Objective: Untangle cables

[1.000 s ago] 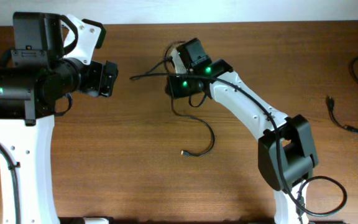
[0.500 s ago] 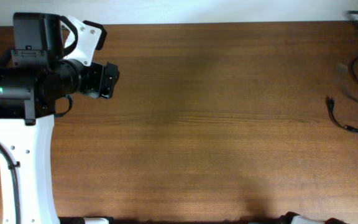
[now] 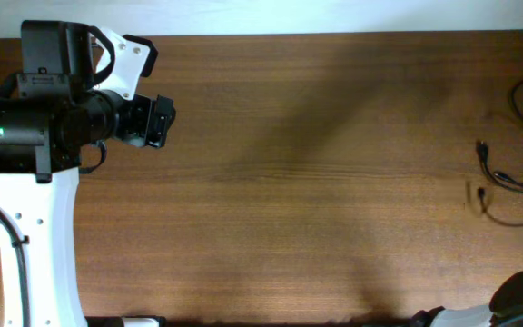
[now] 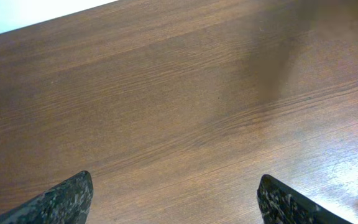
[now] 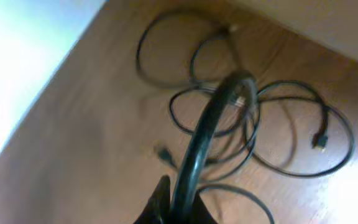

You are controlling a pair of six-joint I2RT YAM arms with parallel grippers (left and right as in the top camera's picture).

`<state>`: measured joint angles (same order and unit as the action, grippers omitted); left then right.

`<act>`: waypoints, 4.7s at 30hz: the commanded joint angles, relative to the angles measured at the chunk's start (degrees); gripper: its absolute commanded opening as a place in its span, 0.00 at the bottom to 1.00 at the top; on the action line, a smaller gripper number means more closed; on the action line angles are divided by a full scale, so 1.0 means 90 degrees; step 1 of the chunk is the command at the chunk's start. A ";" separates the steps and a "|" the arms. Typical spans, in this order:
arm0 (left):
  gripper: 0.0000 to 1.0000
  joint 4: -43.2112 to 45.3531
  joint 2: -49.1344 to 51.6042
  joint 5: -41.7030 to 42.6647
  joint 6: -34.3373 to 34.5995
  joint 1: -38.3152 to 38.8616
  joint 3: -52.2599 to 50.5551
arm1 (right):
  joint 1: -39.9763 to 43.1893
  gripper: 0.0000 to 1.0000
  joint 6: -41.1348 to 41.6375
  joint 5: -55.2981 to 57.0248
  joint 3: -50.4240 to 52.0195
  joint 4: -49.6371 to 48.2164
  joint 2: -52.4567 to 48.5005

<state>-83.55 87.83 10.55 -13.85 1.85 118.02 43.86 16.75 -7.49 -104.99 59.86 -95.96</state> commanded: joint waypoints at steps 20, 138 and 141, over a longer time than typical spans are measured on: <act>0.84 -0.0248 0.0036 0.0675 -0.0425 -0.0010 -0.0015 | -0.0442 0.99 -0.1695 -0.4986 -0.0015 -0.0561 -0.0493; 0.99 0.9680 -0.9656 0.0612 -0.0568 0.0566 -1.2483 | -0.5204 0.99 -0.1615 0.0410 1.1630 -0.6188 1.0622; 0.99 0.9916 -0.9729 0.0216 -0.0568 0.0508 -1.2830 | -0.5204 0.99 -0.1615 0.0408 1.1630 -0.6188 1.0622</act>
<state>5.28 1.04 15.94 -18.48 7.09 3.68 -2.68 1.56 -3.90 -0.60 3.88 -0.80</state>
